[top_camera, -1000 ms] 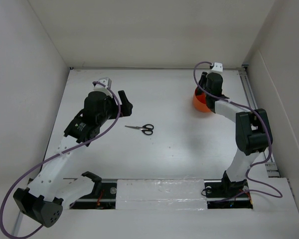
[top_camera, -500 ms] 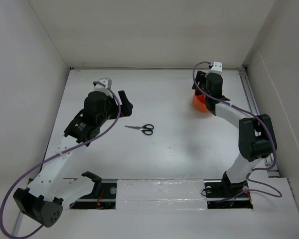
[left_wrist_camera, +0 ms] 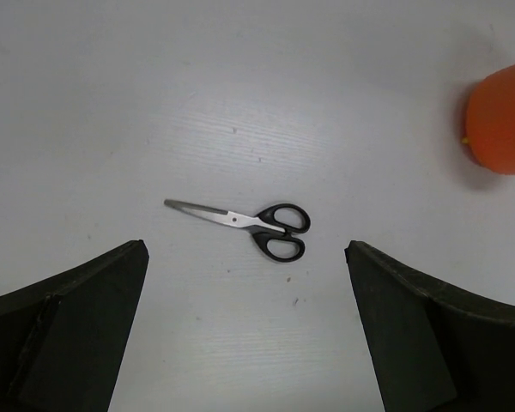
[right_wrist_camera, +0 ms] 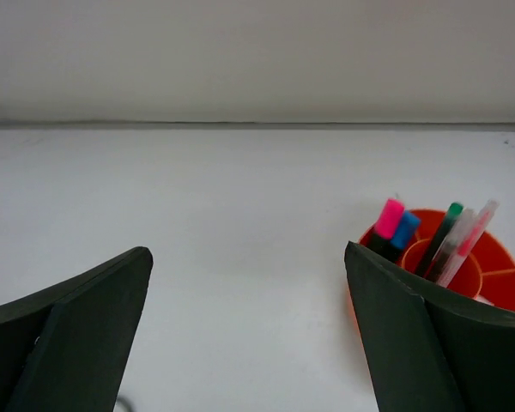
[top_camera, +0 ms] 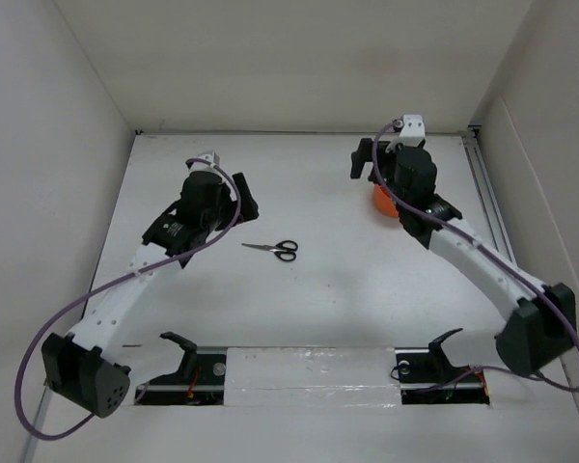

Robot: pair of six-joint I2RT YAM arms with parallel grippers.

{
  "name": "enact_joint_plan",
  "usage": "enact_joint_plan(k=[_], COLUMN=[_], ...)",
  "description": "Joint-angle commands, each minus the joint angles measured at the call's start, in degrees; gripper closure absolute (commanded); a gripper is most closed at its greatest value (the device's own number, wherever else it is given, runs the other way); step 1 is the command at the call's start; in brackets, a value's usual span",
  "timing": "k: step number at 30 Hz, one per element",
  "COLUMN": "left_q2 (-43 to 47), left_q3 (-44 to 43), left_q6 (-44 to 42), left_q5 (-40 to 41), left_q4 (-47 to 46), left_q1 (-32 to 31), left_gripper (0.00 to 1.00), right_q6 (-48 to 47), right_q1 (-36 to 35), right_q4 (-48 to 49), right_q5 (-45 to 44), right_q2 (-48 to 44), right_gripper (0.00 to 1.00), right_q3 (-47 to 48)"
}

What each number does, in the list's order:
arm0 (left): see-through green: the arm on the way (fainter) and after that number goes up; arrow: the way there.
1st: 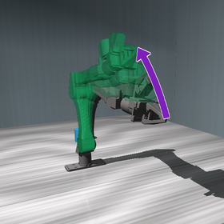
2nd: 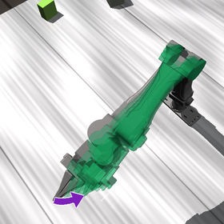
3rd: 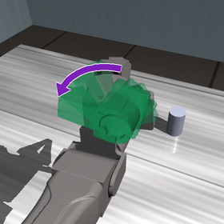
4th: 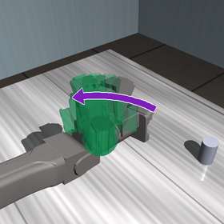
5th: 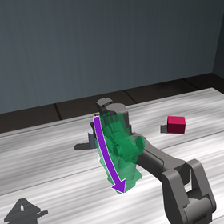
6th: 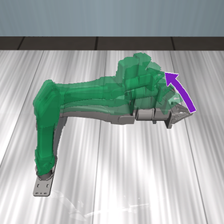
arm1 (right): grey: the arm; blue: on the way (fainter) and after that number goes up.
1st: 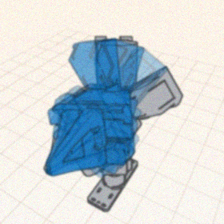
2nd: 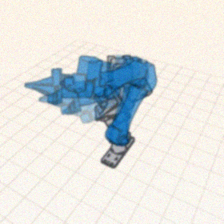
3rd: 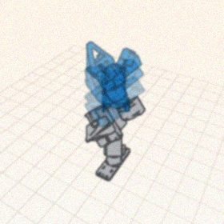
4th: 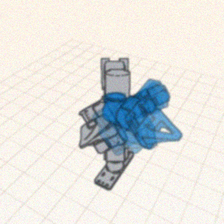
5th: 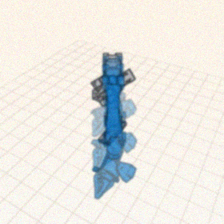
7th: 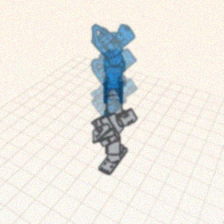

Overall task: Sort the stationery into containers
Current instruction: Place the pen in the storage box, then pick up the scissors from the center of the board.

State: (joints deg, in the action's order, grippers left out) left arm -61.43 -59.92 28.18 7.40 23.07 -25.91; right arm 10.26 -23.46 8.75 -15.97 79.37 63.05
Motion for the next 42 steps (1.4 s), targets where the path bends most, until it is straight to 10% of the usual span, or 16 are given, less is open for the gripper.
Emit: enact_joint_plan(k=[1,17,25,42], left_q2=[-4.5,-23.7,-37.4,-36.7], left_q3=[-1.6,2.2,-6.4,-9.0], left_q6=[8.5,49.8,51.2,54.1], left_q5=[-0.4,4.6,0.6,2.6], left_q4=[2.1,0.4,6.3,8.3], left_q1=[0.6,-5.6,-5.7,-9.2], left_gripper=[0.0,0.0,0.01,0.12], right_q6=[-1.4,2.9,4.0,4.0], right_q1=[-9.0,-18.1,-19.3,-19.3], right_q4=[-9.2,-21.8,-18.4,-18.8], right_q5=[-7.0,-0.6,3.0,2.1], right_q2=[-11.7,-36.7,-37.8,-40.8], right_gripper=[0.0,0.0,0.01,0.01], right_q3=[-1.4,-11.6,-14.0,-16.3])
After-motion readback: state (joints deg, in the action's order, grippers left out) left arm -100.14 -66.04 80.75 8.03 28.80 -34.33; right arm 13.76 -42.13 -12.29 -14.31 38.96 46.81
